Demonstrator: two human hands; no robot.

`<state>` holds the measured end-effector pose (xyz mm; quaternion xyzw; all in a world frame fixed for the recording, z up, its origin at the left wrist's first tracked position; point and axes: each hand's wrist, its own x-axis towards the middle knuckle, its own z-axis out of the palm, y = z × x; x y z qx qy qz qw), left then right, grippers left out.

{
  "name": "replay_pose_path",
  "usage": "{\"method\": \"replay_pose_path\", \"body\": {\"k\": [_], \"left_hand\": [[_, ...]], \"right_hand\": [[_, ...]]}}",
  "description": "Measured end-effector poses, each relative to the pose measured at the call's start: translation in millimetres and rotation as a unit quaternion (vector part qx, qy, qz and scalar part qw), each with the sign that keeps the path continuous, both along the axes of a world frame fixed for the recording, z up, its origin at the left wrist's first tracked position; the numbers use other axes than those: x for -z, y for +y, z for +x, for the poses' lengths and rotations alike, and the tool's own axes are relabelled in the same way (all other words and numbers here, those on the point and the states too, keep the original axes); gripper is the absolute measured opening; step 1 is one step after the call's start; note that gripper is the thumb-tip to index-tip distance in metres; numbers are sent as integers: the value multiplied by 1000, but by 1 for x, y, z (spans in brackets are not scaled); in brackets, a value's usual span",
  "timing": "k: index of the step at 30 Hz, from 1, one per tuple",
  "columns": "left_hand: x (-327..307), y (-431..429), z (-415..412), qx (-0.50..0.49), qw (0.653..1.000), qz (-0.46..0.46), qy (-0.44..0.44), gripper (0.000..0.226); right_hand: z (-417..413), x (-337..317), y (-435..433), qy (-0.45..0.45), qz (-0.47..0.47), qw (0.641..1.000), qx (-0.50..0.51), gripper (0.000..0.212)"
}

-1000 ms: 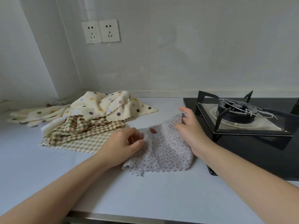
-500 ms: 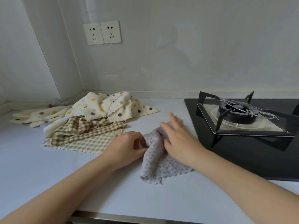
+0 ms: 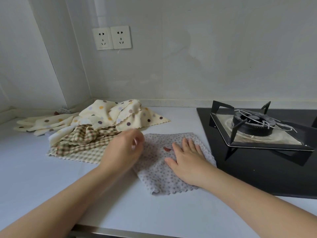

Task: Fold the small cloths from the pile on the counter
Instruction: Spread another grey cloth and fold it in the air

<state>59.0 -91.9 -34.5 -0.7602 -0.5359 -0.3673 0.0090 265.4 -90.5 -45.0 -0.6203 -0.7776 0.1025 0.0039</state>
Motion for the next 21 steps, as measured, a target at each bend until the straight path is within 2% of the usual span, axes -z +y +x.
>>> {"method": "replay_pose_path", "body": {"k": [1,3,6,8,10,13,15,17,19,21], "left_hand": [[1,-4,4,20,998,-21,50,6],[1,-7,11,43,989,-54,130,40],[8,-2,8,25,963,-150,222,90],[12,-2,3,18,954,-186,236,106],[11,0,2,14,968,-151,199,94],[10,4,4,50,982,-45,177,46],[12,6,3,81,986,-38,139,23],[15,7,3,74,991,-36,108,14],[16,8,4,44,996,-41,73,15],[16,8,4,23,997,-52,57,17]], "right_hand": [[0,0,0,-9,-1,1000,15,73],[1,-1,1,-27,-2,999,44,76],[4,-4,3,-27,23,998,56,75],[7,-8,4,-9,65,997,34,69],[9,-12,3,26,116,993,5,63],[11,-18,1,87,175,981,-22,53],[11,-22,-3,134,167,976,-44,46],[7,-25,-11,158,121,977,-81,49],[2,-22,-17,103,104,982,-122,65],[-1,-18,-18,63,123,982,-132,69]]}}
